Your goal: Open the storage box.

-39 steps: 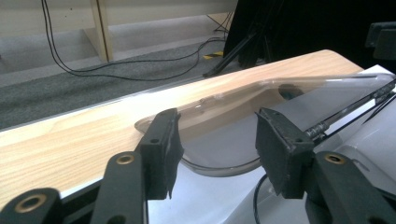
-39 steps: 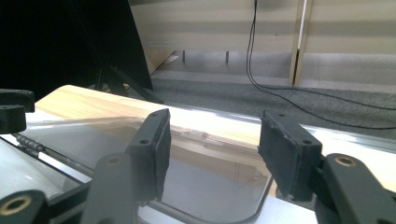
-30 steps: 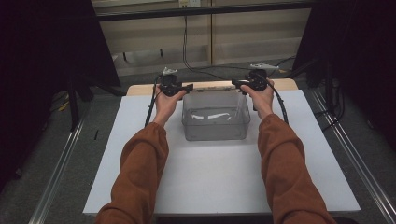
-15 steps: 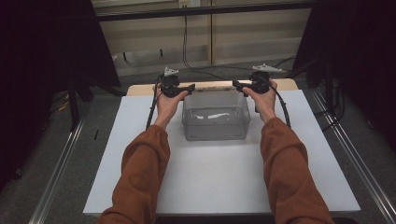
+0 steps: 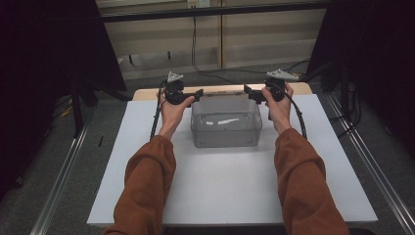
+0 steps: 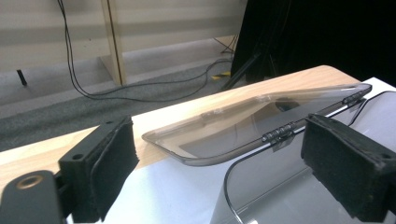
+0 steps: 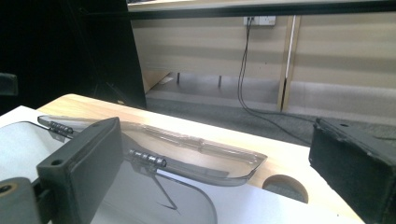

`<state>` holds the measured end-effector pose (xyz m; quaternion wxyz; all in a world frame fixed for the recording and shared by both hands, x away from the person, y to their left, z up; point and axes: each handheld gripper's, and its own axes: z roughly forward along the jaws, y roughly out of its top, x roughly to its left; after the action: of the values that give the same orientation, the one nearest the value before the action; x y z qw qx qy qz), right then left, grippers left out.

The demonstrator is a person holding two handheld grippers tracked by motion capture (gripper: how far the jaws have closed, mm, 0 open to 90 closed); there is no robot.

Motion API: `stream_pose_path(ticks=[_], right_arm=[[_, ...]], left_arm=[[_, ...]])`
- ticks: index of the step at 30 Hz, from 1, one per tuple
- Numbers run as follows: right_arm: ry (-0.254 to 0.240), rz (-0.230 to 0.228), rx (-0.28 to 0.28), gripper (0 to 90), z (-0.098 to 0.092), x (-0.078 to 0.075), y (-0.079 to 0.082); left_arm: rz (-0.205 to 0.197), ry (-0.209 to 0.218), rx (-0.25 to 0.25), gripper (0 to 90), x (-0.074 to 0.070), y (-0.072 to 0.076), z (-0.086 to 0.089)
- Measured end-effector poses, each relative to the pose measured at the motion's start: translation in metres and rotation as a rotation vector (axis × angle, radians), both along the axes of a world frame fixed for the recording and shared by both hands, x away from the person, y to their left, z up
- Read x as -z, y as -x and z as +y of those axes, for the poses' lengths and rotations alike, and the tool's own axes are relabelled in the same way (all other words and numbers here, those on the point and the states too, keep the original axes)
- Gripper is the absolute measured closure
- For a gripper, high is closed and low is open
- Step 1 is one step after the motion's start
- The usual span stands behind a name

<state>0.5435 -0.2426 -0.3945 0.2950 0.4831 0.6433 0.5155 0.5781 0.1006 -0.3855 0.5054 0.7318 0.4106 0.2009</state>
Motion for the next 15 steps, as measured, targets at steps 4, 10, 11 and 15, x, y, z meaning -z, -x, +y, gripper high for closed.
stream_pose_path(ticks=[4,10,11,15], right_arm=[[0.008,-0.008,-0.002,3.1,0.002,0.0,0.006],[-0.005,-0.021,-0.011,2.9,0.004,0.0,0.013],[-0.004,-0.024,-0.011,2.9,0.004,0.0,0.014],[0.003,-0.036,-0.015,2.8,0.004,-0.002,0.02]], left_arm=[[-0.008,0.013,0.007,7.7,-0.001,0.006,0.001],[-0.028,0.009,0.022,5.5,0.004,0.015,0.002],[-0.029,0.008,0.022,4.9,0.004,0.016,0.002],[-0.046,0.033,0.034,4.3,0.002,0.021,0.005]])
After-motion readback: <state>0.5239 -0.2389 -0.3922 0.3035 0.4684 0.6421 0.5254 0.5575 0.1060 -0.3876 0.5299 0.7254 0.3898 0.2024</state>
